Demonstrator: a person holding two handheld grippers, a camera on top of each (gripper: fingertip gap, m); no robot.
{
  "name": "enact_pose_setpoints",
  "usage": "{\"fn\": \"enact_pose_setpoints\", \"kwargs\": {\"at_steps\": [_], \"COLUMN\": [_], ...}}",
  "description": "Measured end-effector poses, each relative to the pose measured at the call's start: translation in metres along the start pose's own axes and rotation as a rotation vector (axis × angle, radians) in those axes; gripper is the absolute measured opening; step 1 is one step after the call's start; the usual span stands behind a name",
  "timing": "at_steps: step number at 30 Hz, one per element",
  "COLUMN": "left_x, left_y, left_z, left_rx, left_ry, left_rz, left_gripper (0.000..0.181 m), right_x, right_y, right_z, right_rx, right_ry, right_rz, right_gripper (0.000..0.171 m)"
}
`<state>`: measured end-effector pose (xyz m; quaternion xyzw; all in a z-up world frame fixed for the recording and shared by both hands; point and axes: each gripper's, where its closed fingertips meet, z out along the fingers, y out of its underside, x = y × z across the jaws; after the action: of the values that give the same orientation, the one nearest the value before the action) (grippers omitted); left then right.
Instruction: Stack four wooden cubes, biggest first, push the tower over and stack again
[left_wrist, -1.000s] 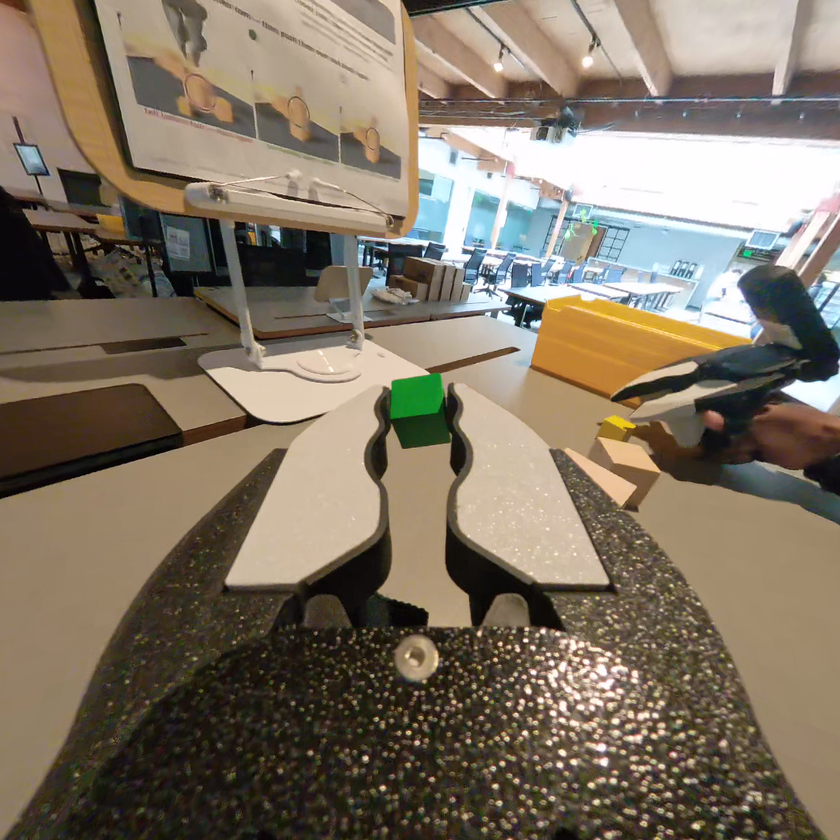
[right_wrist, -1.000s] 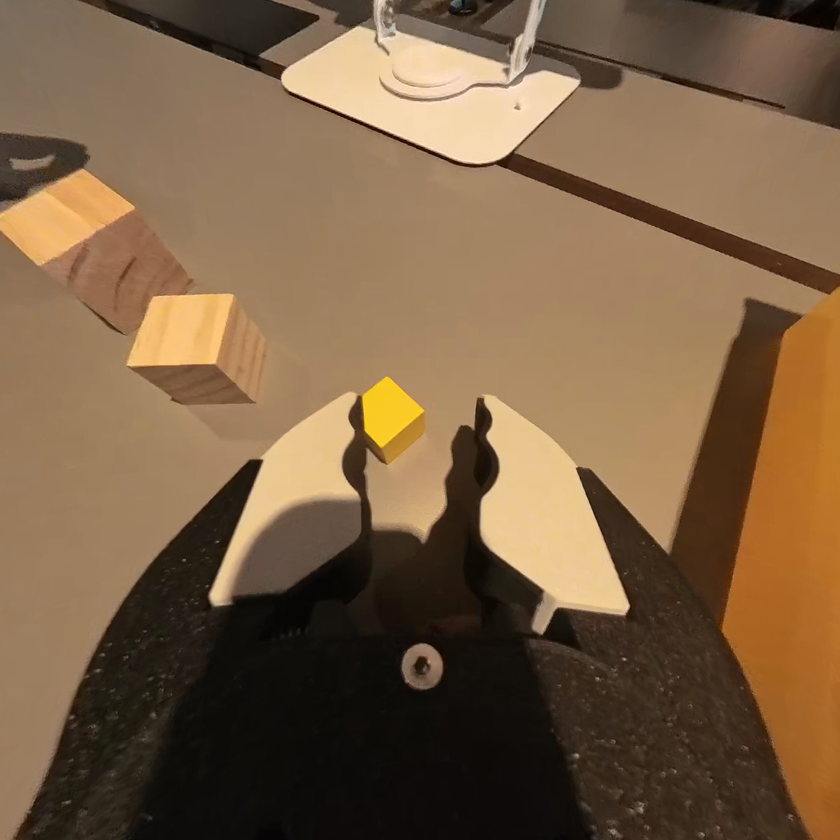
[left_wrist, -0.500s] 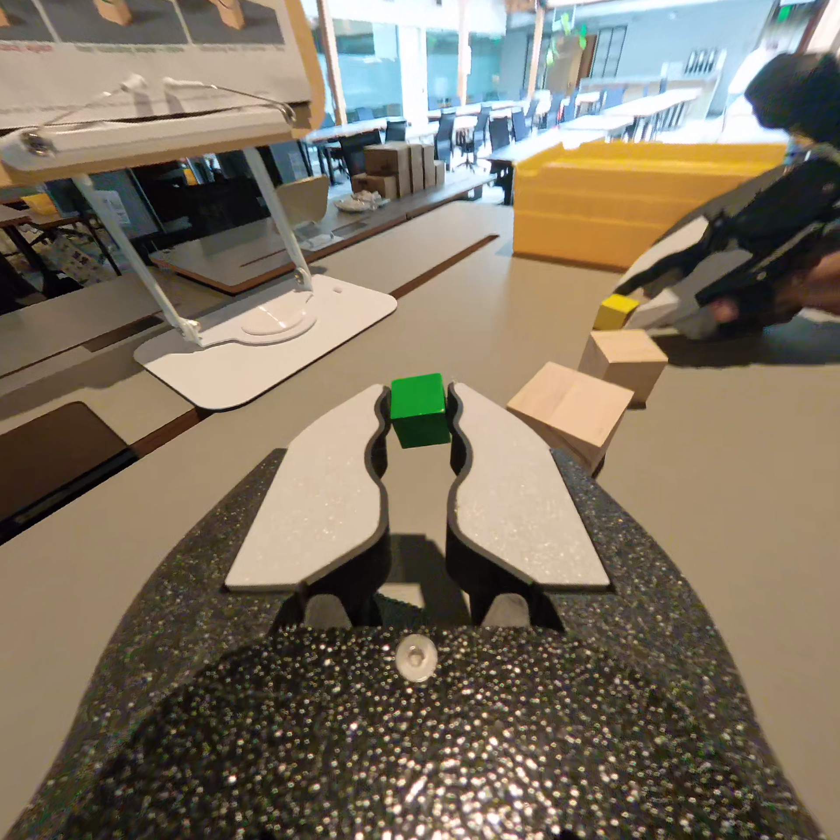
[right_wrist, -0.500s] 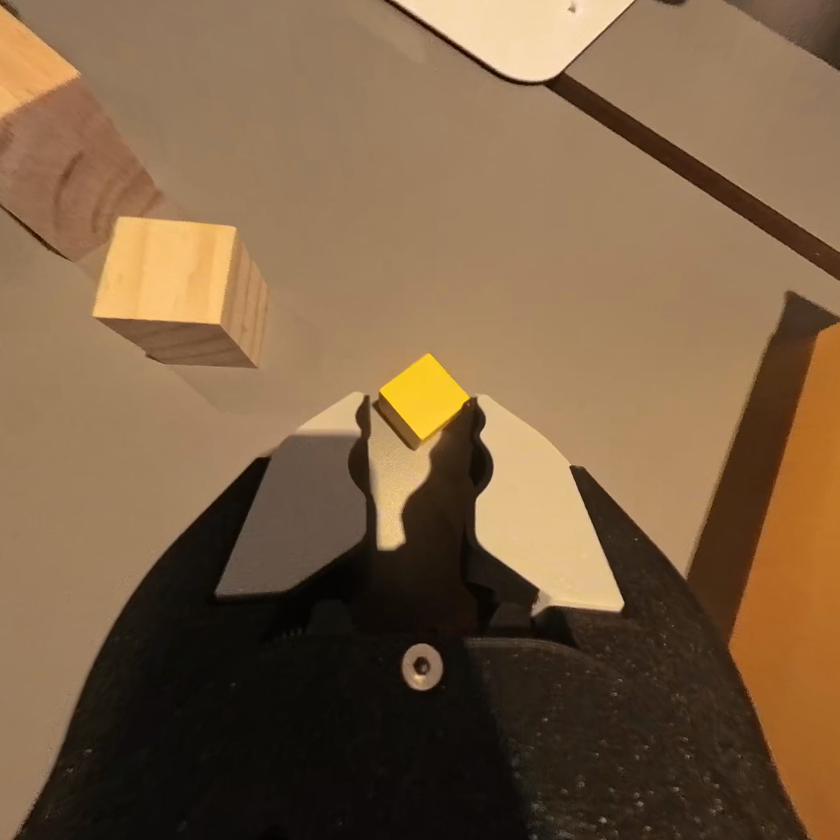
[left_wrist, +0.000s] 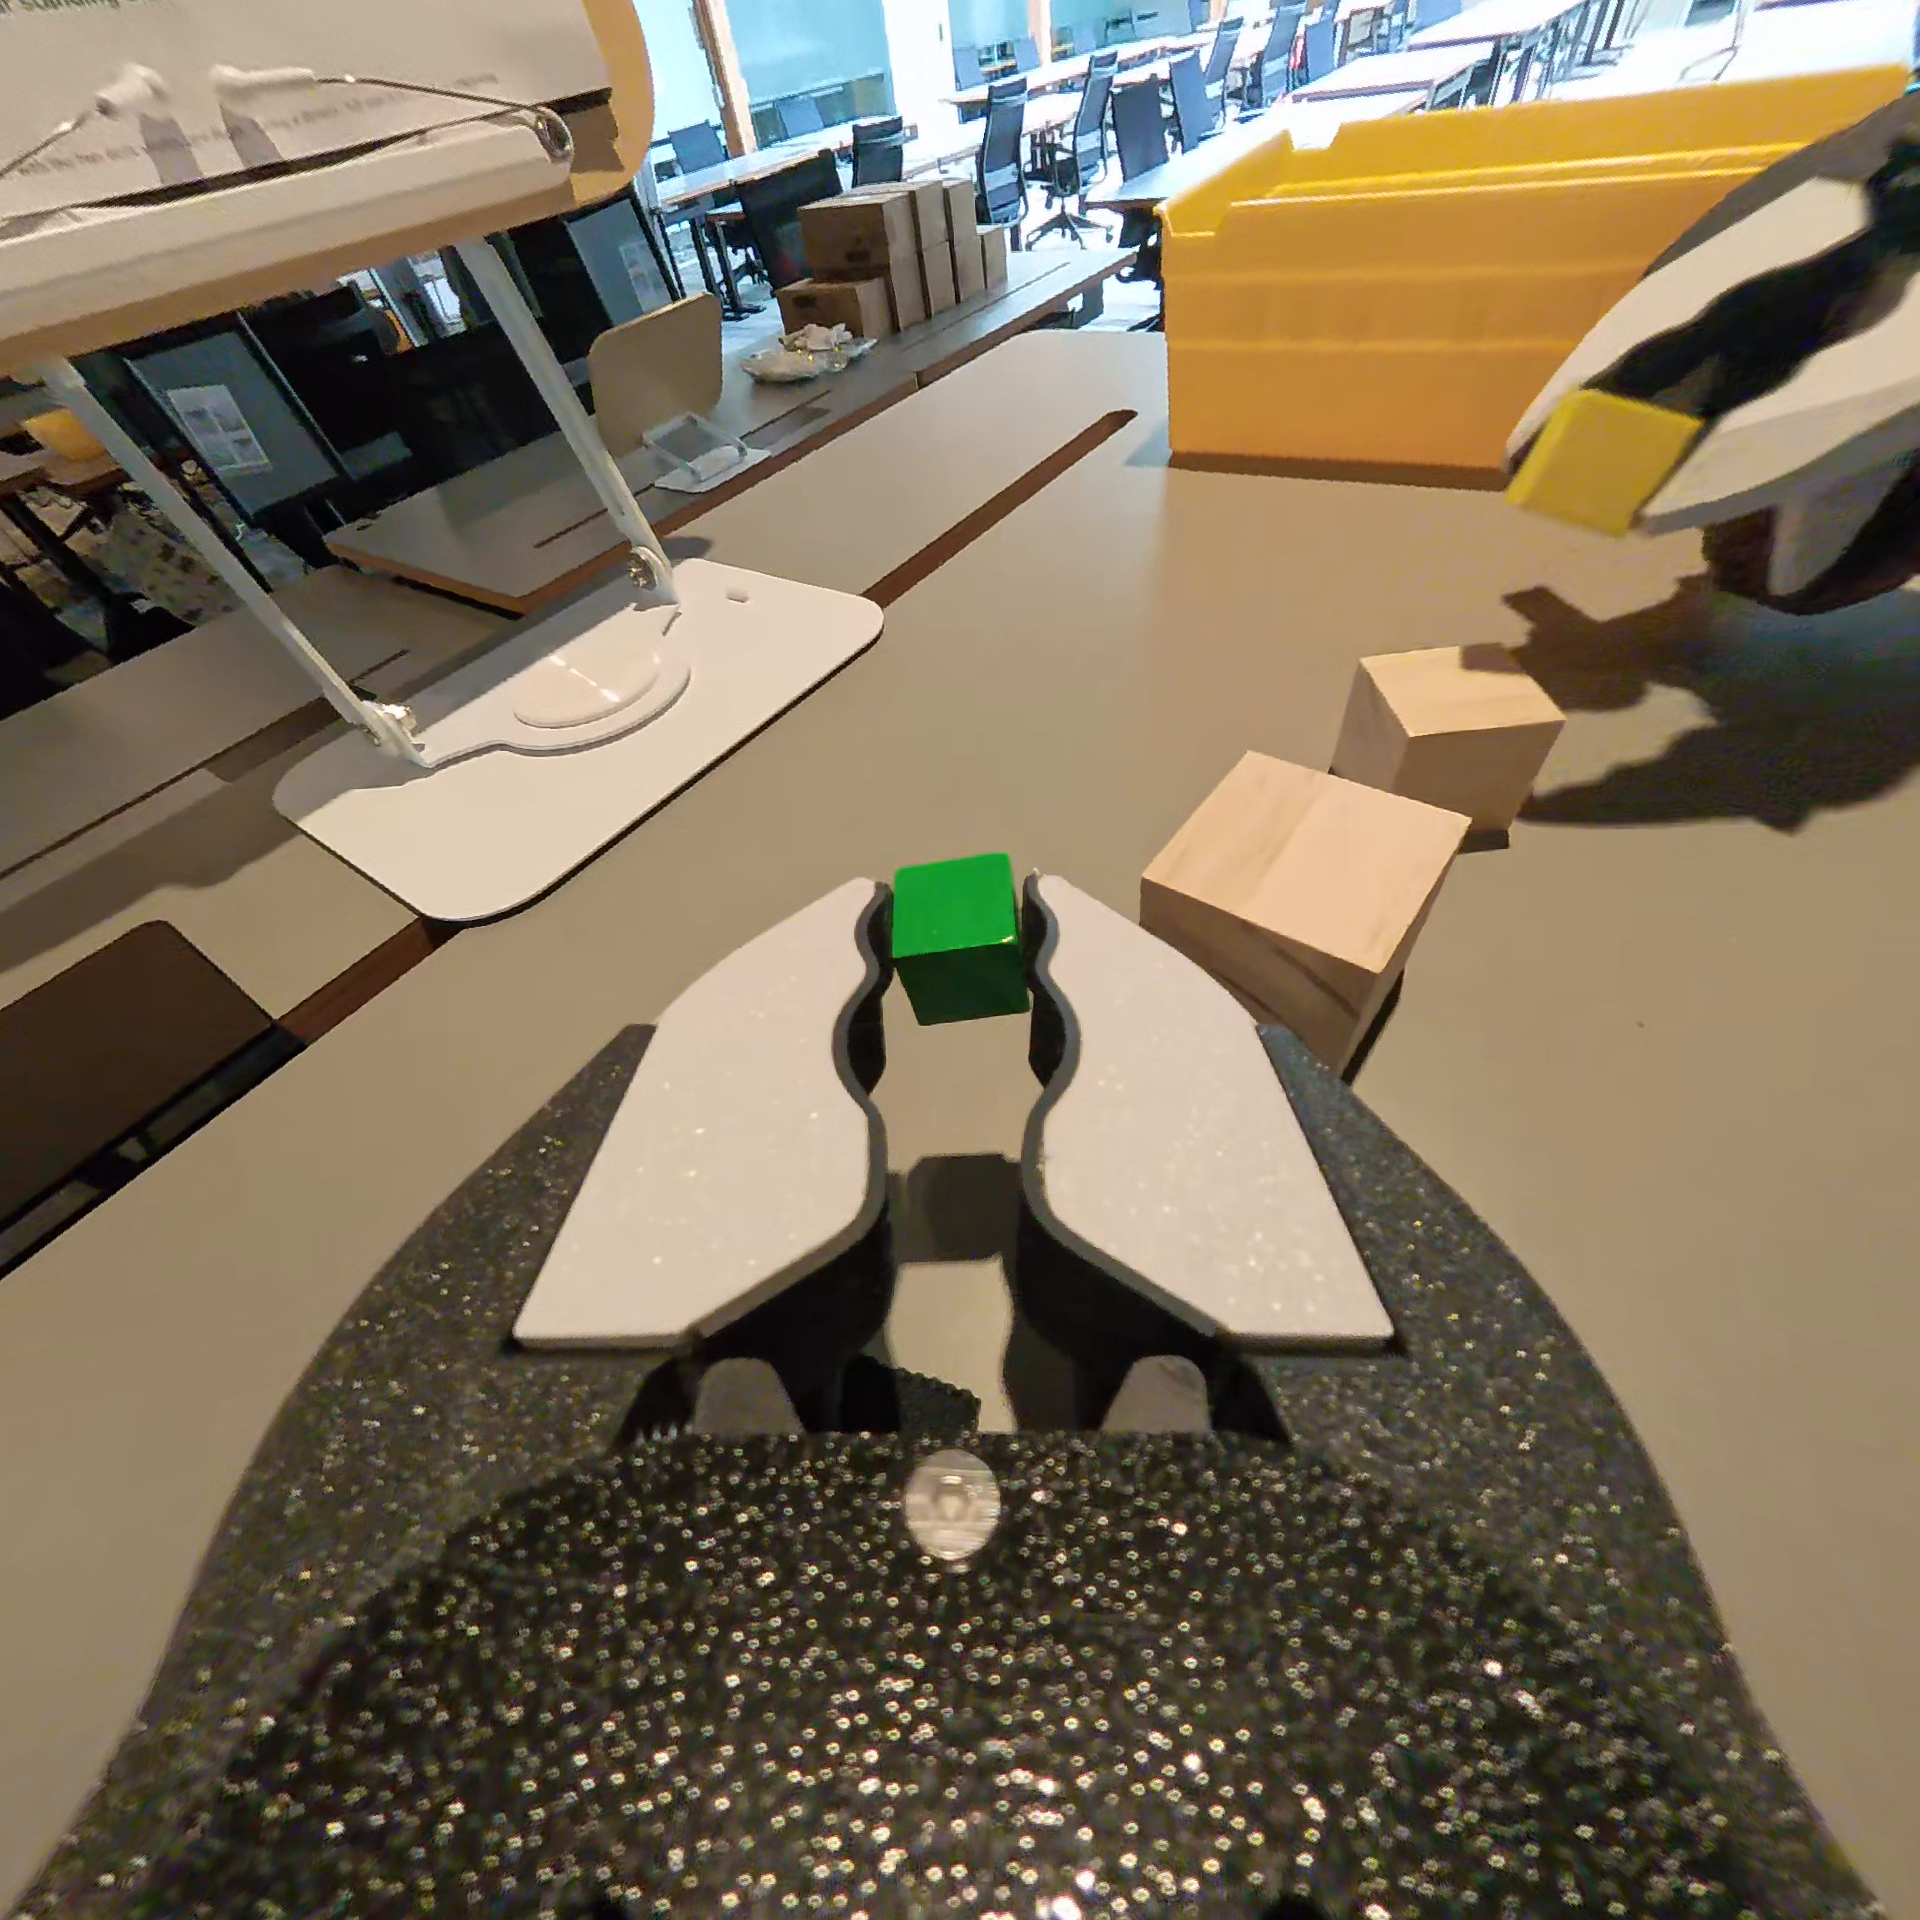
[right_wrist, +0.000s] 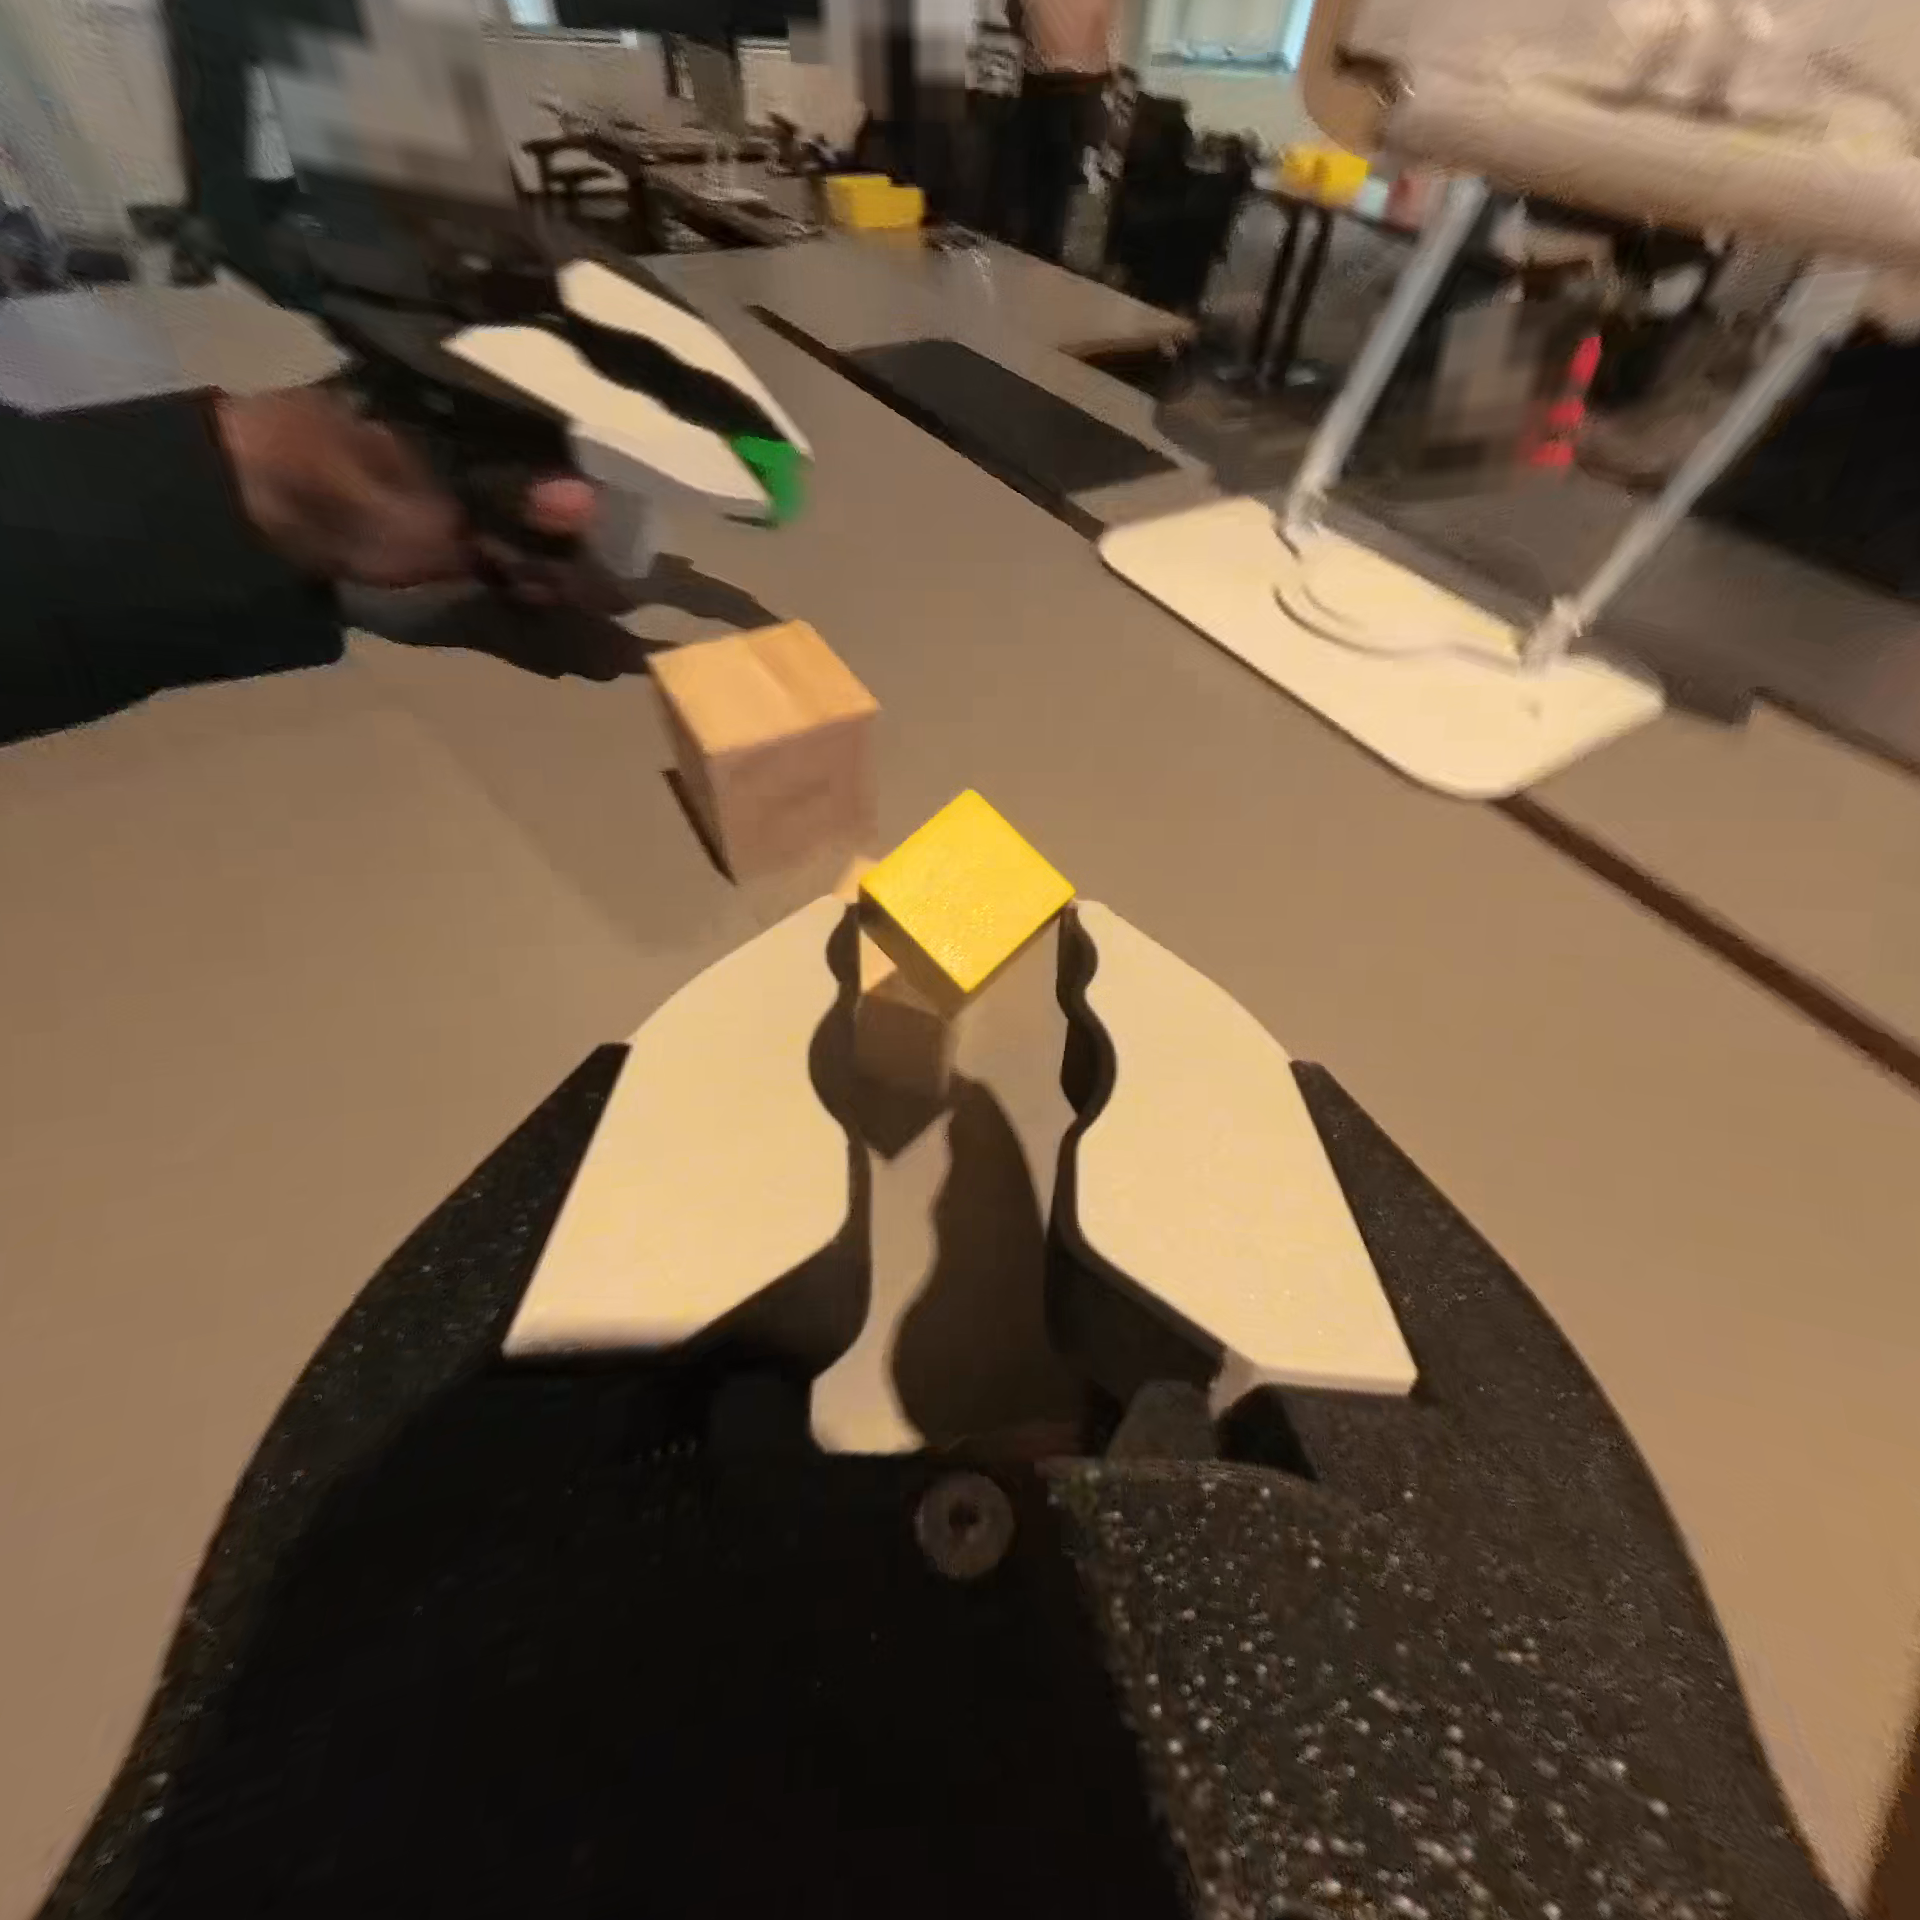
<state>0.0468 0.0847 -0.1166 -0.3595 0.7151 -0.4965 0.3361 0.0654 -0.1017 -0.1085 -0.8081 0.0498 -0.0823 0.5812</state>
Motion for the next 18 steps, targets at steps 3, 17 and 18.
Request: {"fn": "enact_pose_setpoints", "kwargs": {"at_steps": [3, 17, 18], "left_x": [0.001, 0.003, 0.003], "left_y": [0.000, -0.004, -0.004], "left_z": [0.000, -0.003, -0.003], "left_rx": [-0.003, 0.029, 0.031], "left_ry": [0.003, 0.015, 0.017], "left_rz": [0.002, 0.006, 0.005], "left_gripper": [0.023, 0.023, 0.023], "right_x": [-0.020, -0.015, -0.014], "right_y": [0.002, 0.007, 0.009], "right_z": [0.011, 0.032, 0.033], "right_rx": [-0.074, -0.238, -0.249], "right_ry": [0.010, -0.204, -0.199], "right_rz": [-0.234, -0.232, -0.238], "right_gripper": [0.036, 0.037, 0.037]}}
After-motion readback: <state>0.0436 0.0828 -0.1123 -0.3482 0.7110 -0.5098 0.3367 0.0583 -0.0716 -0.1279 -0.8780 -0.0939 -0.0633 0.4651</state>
